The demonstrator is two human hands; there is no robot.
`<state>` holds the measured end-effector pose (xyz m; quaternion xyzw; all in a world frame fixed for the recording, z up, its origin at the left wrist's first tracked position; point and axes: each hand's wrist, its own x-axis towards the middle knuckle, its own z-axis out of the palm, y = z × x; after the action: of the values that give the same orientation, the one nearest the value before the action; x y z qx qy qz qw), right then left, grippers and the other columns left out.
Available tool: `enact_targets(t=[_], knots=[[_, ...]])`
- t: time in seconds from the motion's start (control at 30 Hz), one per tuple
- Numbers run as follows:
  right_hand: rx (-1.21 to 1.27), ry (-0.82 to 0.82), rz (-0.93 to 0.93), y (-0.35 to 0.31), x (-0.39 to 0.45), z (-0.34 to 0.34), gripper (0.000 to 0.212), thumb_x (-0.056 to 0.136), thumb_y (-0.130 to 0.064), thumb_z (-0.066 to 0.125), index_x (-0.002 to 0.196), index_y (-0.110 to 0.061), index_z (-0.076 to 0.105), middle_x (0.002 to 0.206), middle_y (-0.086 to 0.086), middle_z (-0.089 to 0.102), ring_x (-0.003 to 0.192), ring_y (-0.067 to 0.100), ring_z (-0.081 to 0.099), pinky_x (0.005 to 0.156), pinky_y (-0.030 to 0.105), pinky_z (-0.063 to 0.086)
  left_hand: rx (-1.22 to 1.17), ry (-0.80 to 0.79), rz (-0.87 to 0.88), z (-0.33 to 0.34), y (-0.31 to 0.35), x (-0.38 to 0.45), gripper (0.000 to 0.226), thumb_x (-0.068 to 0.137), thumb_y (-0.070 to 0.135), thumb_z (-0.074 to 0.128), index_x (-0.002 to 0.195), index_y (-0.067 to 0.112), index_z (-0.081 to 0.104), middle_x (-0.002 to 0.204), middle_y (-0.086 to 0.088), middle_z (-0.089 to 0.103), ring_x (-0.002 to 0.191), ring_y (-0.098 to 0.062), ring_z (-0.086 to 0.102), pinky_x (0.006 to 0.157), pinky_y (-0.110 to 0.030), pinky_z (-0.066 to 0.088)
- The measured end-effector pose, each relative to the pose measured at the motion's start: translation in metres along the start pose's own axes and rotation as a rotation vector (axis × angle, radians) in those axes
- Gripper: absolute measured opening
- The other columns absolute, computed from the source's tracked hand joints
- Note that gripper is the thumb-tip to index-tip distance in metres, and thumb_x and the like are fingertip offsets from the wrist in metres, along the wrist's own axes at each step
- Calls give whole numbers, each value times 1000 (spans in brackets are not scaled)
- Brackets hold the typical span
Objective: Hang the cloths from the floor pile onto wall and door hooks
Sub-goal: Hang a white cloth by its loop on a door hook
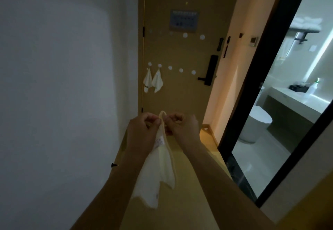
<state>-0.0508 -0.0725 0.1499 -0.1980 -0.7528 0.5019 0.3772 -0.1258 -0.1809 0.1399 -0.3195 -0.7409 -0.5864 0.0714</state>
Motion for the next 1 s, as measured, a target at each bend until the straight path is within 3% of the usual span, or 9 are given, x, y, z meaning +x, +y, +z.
enact_targets(t=[0.2, 0.3, 0.43, 0.57, 0.7, 0.83, 1.0], knots=[[-78, 34, 23, 37, 113, 31, 15, 86, -22, 70, 76, -11, 72, 65, -1, 70, 58, 14, 69, 56, 31, 58, -19, -45, 13, 47, -53, 114, 7, 89, 18, 67, 83, 22, 67, 77, 12, 66, 72, -3, 62, 66, -24, 52], [-113, 51, 27, 52, 172, 47, 16, 88, -19, 68, 76, -8, 71, 69, 2, 70, 60, 16, 70, 61, 39, 60, -39, -71, -24, 68, -76, 174, 8, 89, 23, 65, 82, 26, 67, 75, 17, 65, 73, 3, 61, 59, -10, 44], [-134, 87, 50, 76, 242, 64, 12, 88, -15, 66, 79, -10, 72, 71, 1, 70, 61, 13, 70, 59, 36, 60, -53, -115, -53, 96, -106, 247, 7, 89, 24, 65, 82, 26, 67, 76, 14, 65, 74, 0, 61, 64, -21, 49], [-134, 108, 87, 104, 302, 79, 14, 88, -18, 67, 75, -13, 71, 68, -4, 69, 60, 11, 70, 59, 38, 60, -34, -151, -49, 124, -136, 304, 9, 90, 24, 65, 81, 27, 66, 74, 14, 64, 72, 0, 60, 61, -19, 45], [-128, 110, 86, 132, 361, 92, 19, 87, -27, 69, 71, -17, 69, 64, -8, 68, 56, 8, 69, 54, 28, 58, 20, -146, -30, 155, -164, 358, 8, 90, 26, 66, 82, 24, 68, 75, 14, 64, 73, -2, 61, 64, -23, 50], [-141, 70, 73, 159, 424, 99, 25, 87, -36, 69, 74, -14, 70, 65, -2, 70, 58, 12, 69, 62, 38, 60, 35, -121, -14, 191, -189, 410, 10, 89, 31, 67, 87, 22, 70, 77, 13, 66, 73, -2, 62, 67, -31, 54], [-113, 30, 40, 197, 514, 100, 20, 87, -35, 69, 75, -19, 71, 65, -2, 70, 57, 12, 69, 61, 37, 60, 55, -60, 44, 242, -215, 487, 14, 87, 36, 68, 88, 22, 70, 77, 17, 65, 74, 2, 61, 66, -24, 53]])
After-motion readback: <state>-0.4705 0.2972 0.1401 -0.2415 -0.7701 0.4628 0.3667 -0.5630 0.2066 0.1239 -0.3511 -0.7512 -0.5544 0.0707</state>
